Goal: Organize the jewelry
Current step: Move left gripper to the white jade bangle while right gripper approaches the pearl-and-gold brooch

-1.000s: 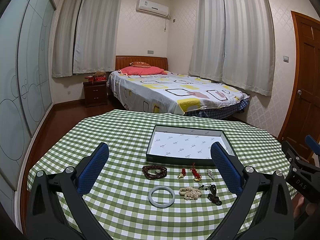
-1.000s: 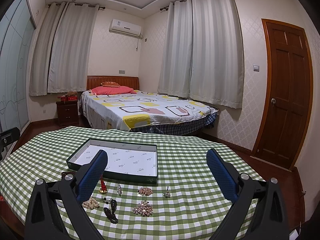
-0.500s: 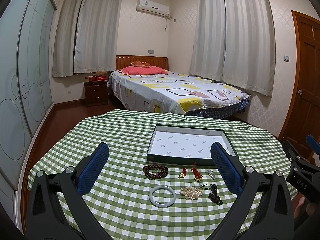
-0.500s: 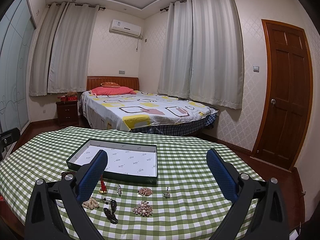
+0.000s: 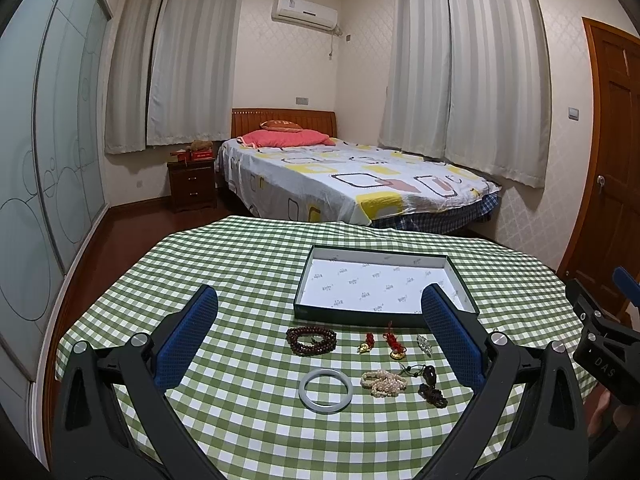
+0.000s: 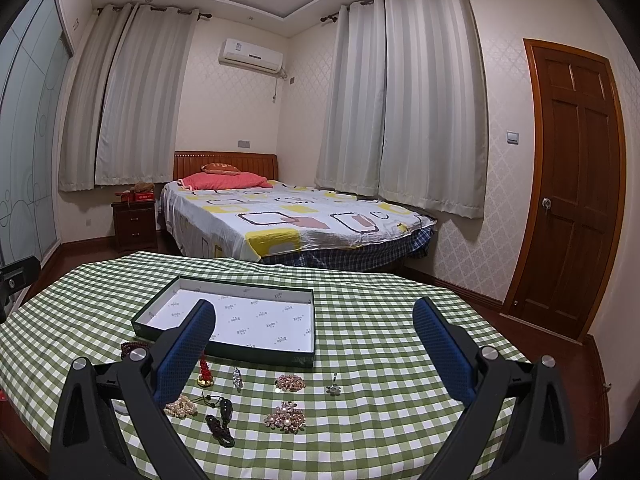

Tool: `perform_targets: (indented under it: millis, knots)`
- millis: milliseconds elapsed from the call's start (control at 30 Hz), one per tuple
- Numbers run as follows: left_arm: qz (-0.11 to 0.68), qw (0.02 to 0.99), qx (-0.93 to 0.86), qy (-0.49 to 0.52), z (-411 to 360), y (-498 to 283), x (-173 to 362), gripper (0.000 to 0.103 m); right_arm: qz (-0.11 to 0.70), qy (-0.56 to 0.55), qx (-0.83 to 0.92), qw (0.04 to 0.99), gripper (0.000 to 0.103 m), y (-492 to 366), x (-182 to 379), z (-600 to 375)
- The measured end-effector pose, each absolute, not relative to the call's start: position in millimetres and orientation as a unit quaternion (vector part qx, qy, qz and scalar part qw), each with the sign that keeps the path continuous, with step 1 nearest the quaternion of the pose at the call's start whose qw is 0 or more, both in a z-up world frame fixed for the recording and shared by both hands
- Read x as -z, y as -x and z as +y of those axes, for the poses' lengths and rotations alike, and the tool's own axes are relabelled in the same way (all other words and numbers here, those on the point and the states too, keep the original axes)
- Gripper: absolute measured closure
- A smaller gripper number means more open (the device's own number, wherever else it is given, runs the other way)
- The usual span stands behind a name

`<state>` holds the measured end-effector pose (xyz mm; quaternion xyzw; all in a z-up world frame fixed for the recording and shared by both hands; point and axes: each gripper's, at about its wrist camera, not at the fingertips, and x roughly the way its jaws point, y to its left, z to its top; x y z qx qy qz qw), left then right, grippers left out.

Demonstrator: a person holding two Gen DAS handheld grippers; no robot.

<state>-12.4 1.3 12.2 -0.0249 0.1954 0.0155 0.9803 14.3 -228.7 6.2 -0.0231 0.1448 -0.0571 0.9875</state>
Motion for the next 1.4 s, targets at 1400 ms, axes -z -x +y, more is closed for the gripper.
perform_targets:
  millis: [1400]
  knots:
    - [0.445,0.895,0.011,0.002,-4.0,-111.5,171.9,0.004,0.327,0.019,0.001,0.945,0.007,-101.0,125.6,-228.3]
